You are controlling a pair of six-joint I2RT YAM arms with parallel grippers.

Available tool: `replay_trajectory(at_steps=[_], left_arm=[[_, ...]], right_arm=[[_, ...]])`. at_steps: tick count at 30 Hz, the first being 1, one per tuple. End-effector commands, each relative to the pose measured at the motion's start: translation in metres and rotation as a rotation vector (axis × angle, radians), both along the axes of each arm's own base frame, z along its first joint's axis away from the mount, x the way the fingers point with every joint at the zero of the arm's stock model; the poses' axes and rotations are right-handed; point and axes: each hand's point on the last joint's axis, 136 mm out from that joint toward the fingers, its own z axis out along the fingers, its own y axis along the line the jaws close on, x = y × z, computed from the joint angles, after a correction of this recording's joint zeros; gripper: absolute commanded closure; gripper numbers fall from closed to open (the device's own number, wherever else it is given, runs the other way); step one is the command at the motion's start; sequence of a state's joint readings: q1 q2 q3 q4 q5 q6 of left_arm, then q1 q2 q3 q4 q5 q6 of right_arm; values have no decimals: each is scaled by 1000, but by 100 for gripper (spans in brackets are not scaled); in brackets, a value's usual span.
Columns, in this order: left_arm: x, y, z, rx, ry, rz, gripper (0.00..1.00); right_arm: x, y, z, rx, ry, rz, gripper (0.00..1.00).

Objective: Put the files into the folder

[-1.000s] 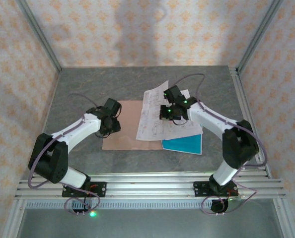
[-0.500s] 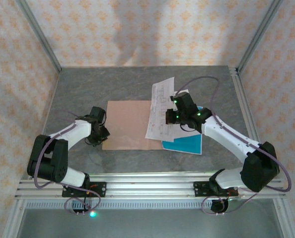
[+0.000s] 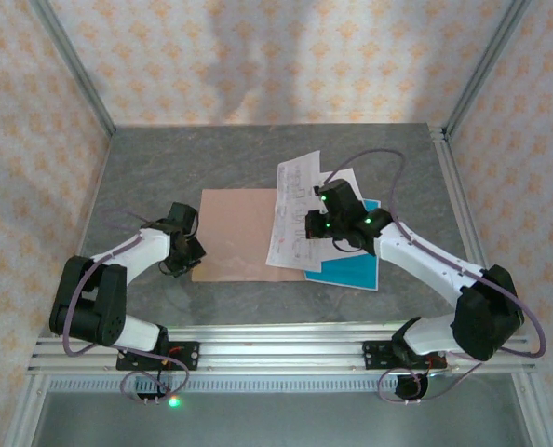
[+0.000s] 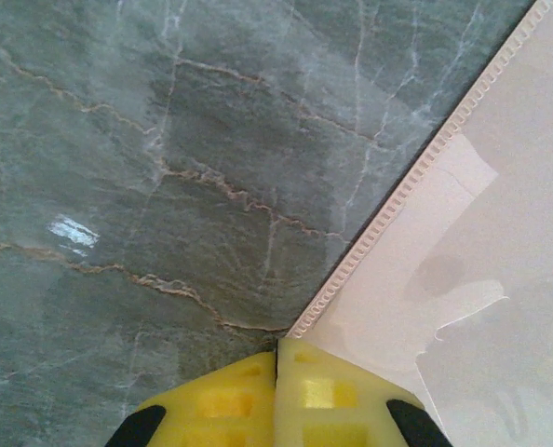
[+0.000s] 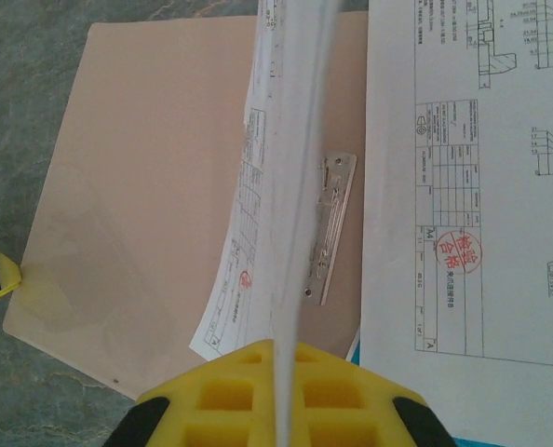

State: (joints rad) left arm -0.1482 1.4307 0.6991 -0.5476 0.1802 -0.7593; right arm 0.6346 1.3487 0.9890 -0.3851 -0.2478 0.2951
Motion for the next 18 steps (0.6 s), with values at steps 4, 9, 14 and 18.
replay_trajectory(at_steps=[4,9,14,18], left_arm=[[-10,3,-2,-3,12,11,100],[-12,2,-1,-9,5,13,100],[-14,2,1,-12,0,11,100],[-15,1,-1,-15,6,8,100]], right_arm=[[0,11,5,36,-25,-4,100],[-1,19,4,41,-21,2,100],[-2,25,3,60,-12,12,100],[-3,30,2,83,-3,24,100]])
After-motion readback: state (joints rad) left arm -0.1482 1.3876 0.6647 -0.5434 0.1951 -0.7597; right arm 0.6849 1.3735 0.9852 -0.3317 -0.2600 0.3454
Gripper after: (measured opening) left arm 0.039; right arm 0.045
